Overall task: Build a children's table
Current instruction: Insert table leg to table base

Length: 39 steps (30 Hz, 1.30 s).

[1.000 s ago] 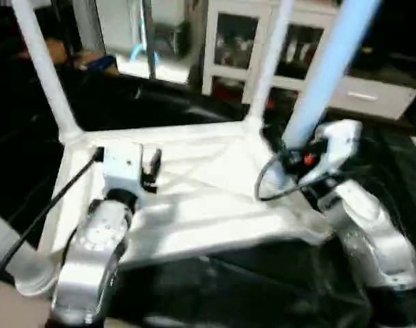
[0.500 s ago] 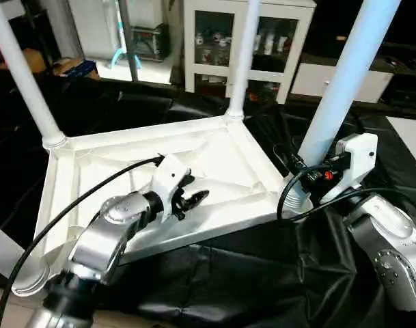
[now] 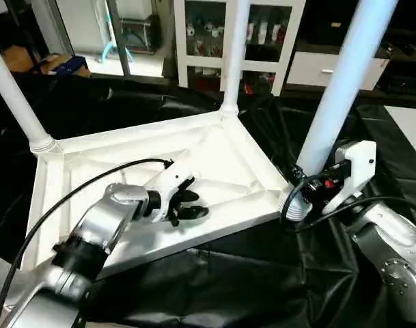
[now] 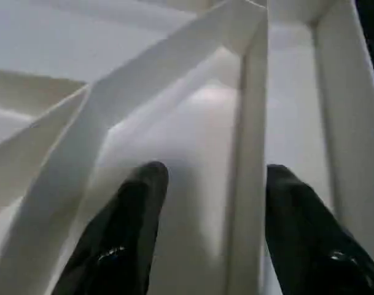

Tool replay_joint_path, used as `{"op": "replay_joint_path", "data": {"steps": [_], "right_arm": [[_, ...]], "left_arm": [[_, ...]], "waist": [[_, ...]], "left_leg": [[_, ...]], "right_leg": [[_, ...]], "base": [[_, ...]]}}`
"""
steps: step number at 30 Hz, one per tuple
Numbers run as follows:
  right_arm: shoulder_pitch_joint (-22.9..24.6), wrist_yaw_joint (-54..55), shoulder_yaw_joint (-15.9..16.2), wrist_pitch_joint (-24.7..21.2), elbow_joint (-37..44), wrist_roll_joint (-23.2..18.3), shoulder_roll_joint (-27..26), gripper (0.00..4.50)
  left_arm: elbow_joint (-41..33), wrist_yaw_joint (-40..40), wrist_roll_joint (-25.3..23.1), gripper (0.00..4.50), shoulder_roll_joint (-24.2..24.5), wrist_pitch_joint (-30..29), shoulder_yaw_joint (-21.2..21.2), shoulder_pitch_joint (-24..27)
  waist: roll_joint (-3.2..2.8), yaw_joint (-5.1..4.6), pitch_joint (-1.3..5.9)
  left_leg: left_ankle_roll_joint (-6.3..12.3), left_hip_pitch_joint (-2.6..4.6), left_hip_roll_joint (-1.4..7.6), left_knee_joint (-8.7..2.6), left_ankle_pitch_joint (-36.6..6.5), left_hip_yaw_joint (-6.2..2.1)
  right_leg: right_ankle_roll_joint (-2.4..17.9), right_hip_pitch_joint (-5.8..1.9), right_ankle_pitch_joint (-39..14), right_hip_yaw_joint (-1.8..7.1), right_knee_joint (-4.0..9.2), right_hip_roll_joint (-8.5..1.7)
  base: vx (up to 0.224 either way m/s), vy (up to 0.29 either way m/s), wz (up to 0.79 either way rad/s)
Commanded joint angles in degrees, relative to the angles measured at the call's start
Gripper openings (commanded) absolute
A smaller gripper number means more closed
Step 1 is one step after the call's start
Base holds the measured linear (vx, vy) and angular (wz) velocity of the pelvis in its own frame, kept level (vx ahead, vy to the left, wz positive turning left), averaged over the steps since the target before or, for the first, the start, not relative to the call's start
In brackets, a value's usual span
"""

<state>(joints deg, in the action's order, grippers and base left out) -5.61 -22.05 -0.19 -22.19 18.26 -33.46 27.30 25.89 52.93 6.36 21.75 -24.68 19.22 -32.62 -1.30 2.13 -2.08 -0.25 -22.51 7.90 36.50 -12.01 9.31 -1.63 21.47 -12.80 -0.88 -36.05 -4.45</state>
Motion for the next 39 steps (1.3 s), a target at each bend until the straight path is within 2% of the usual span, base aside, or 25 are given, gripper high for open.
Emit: {"op": "replay_joint_path", "data": {"steps": [1,3,4,5,6,12,13,14,16,18,19,20,21,24,25,28,29,31,32,34,36,39], "right_arm": [[0.2,-0.8,-0.9,-0.7,2.1,-0.2,1.0,1.84],[0.1,-0.8,-1.3,-0.8,2.1,-0.2,1.1,1.84],[-0.1,-0.8,-1.6,-1.0,2.1,-0.3,1.2,1.84],[-0.3,-0.8,-2.0,-1.2,2.1,-0.3,1.1,1.84],[-0.3,-0.8,-2.2,-1.3,2.1,-0.3,1.1,1.84],[-0.4,-1.0,-2.4,-1.8,2.6,0.2,1.2,1.84],[-0.3,-1.1,-2.3,-1.9,2.7,0.2,1.3,1.84],[-0.3,-1.3,-2.3,-1.9,2.8,0.2,1.3,1.84],[-0.3,-1.3,-2.4,-1.9,2.8,0.2,1.4,1.84],[-0.4,-1.4,-2.5,-2.0,2.8,0.3,1.3,1.84],[-0.6,-1.6,-2.6,-2.2,2.9,0.5,1.1,1.84],[-0.6,-1.6,-2.6,-2.2,2.9,0.5,1.1,1.84],[-0.6,-1.6,-2.6,-2.3,2.9,0.5,0.9,1.84],[-0.6,-1.8,-2.5,-2.4,2.9,0.7,0.7,1.84],[-0.7,-1.8,-2.3,-2.4,3.0,0.6,0.4,1.84],[-0.7,-1.7,-2.1,-2.5,3.0,0.6,0.1,1.84],[-0.7,-1.8,-2.0,-2.5,3.0,0.6,0.1,1.84],[-0.7,-1.8,-1.8,-2.5,3.0,0.6,-0.1,1.84],[-0.7,-1.9,-1.7,-2.5,3.0,0.6,-0.1,1.84],[-0.6,-1.9,-1.6,-2.5,3.0,0.7,-0.2,1.84],[-0.6,-2.0,-1.6,-2.5,3.0,0.8,-0.4,1.84],[-0.6,-2.2,-1.7,-2.5,2.7,1.0,-0.8,1.84]], "left_arm": [[2.6,0.6,-2.4,2.24,0.9,1.1,1.4,-0.4],[3.3,1.9,-2.2,2.2,1.2,1.5,1.7,-1.0],[3.8,2.8,-2.0,2.13,1.3,1.7,1.8,-1.5],[4.7,4.3,-1.8,1.97,1.4,2.0,1.8,-2.3],[5.0,4.7,-1.8,1.97,1.5,2.2,1.8,-2.6],[6.6,9.2,-5.2,1.44,3.5,6.4,5.1,-3.7],[6.3,9.5,-6.8,1.37,4.2,7.3,6.4,-3.6],[6.4,9.0,-8.7,1.37,4.9,8.3,7.6,-3.8],[6.5,8.7,-9.2,1.14,5.1,8.6,7.9,-3.9],[7.5,7.5,-10.1,0.95,5.1,9.1,7.8,-4.4],[8.6,7.1,-10.8,0.95,5.1,10.1,7.8,-4.8],[8.6,7.1,-10.8,0.75,5.1,10.1,7.8,-4.8],[8.6,7.3,-11.3,0.64,5.4,10.5,8.1,-4.9],[8.5,7.4,-12.3,0.52,6.2,11.8,8.4,-4.7],[7.1,8.0,-12.6,0.33,7.6,12.5,8.3,-4.1],[5.5,10.5,-12.4,0.21,9.5,13.6,8.4,-3.1],[4.9,11.6,-12.3,0.18,10.2,13.8,8.4,-2.6],[3.9,14.0,-12.3,0.05,12.3,15.0,8.6,-1.5],[3.7,14.9,-12.5,0.05,13.7,15.5,8.6,-1.0],[2.9,17.2,-12.8,0.05,17.1,15.8,8.4,0.3],[2.8,17.6,-13.1,0.05,19.0,15.8,7.9,1.0],[4.6,14.7,-13.8,0.05,21.9,16.8,6.0,2.6]], "waist": [[-0.23,0.22,3.78],[-0.59,0.26,3.66],[-0.37,0.22,3.54],[-0.59,0.26,3.5],[-0.45,0.2,3.43],[-0.54,0.16,3.53],[-0.37,0.09,3.45],[-0.33,0.14,3.46],[-0.47,0.06,3.28],[-0.19,0.01,3.19],[-0.32,-0.01,3.04],[-0.29,-0.03,3.02],[-0.09,-0.02,3.03],[-0.23,-0.01,3.1],[-0.07,-0.01,3.13],[-0.19,-0.09,3.22],[0.05,-0.05,3.24],[-0.15,-0.1,3.23],[0.06,-0.15,3.16],[-0.11,-0.04,3.18],[-0.21,-0.18,3.12],[-0.27,-0.21,2.91]], "left_leg": [[3.85,1.56,4.38,-4.66,-3.2,-1.68],[3.4,1.63,4.42,-4.77,-4.5,-1.66],[2.93,1.68,4.42,-4.88,-5.7,-1.57],[2.43,1.77,4.47,-4.94,-6.6,-1.56],[2.35,1.74,4.44,-5.0,-6.8,-1.51],[2.7,1.65,4.52,-4.9,-5.3,-1.47],[2.74,1.68,4.6,-5.02,-5.9,-1.45],[2.7,1.7,4.68,-5.05,-6.0,-1.49],[2.39,1.77,4.7,-5.19,-7.0,-1.45],[1.78,1.76,4.69,-5.3,-8.2,-1.4],[1.26,1.82,4.68,-5.42,-9.4,-1.41],[1.0,1.86,4.64,-5.43,-9.9,-1.36],[0.7,1.92,4.67,-5.47,-10.2,-1.34],[0.59,1.8,4.66,-5.52,-9.7,-1.42],[0.93,1.79,4.72,-5.52,-9.0,-1.39],[1.28,1.75,4.7,-5.48,-7.8,-1.42],[1.64,1.69,4.73,-5.46,-7.4,-1.4],[1.83,1.86,4.68,-5.42,-7.1,-1.24],[1.88,1.85,4.71,-5.48,-7.1,-1.2],[1.8,1.72,4.73,-5.58,-7.0,-1.27],[1.46,1.97,4.69,-5.68,-7.6,-1.16],[0.37,1.96,4.7,-5.97,-9.9,-1.12]], "right_leg": [[18.0,-2.47,10.7,1.34,2.75,-3.83],[18.1,-2.4,9.2,1.37,2.84,-3.94],[18.1,-2.36,7.7,1.44,3.03,-3.93],[18.1,-2.32,6.7,1.47,3.06,-3.98],[18.1,-2.31,6.3,1.49,3.16,-3.93],[18.2,-2.46,7.9,1.58,2.95,-4.1],[18.2,-2.41,7.2,1.57,3.09,-4.07],[18.1,-2.46,6.9,1.57,3.08,-4.13],[17.8,-2.32,5.6,1.59,3.2,-4.09],[17.8,-2.37,3.8,1.65,3.32,-4.15],[17.5,-2.3,1.4,1.71,3.59,-4.19],[17.4,-2.25,0.7,1.72,3.65,-4.15],[17.2,-2.22,0.0,1.77,3.71,-4.17],[16.8,-2.28,0.1,1.81,3.67,-4.2],[16.8,-2.18,1.1,1.77,3.55,-4.17],[17.0,-2.14,3.0,1.67,3.31,-4.05],[17.1,-2.19,3.4,1.69,3.21,-4.16],[17.1,-1.93,3.4,1.67,3.26,-4.04],[17.1,-1.9,3.4,1.69,3.27,-4.03],[16.9,-1.99,3.3,1.7,3.13,-4.13],[16.7,-1.71,2.7,1.64,3.17,-3.91],[16.6,-1.57,0.1,1.73,3.35,-3.96]], "base": [[0.0,0.0,0.0],[0.0,0.0,0.0],[0.0,0.0,0.0],[0.0,0.0,0.0],[0.0,0.0,0.0],[0.0,0.0,0.0],[0.0,0.0,0.0],[0.0,0.0,0.0],[0.0,0.0,0.0],[0.0,0.0,0.0],[0.0,0.0,0.0],[0.0,0.0,0.0],[0.0,0.0,0.0],[0.0,0.0,0.0],[0.0,0.0,0.0],[0.0,0.0,0.0],[0.0,0.0,0.0],[0.0,0.0,0.0],[0.0,0.0,0.0],[0.0,0.0,0.0],[0.0,0.0,0.0],[0.0,0.0,0.0]]}}
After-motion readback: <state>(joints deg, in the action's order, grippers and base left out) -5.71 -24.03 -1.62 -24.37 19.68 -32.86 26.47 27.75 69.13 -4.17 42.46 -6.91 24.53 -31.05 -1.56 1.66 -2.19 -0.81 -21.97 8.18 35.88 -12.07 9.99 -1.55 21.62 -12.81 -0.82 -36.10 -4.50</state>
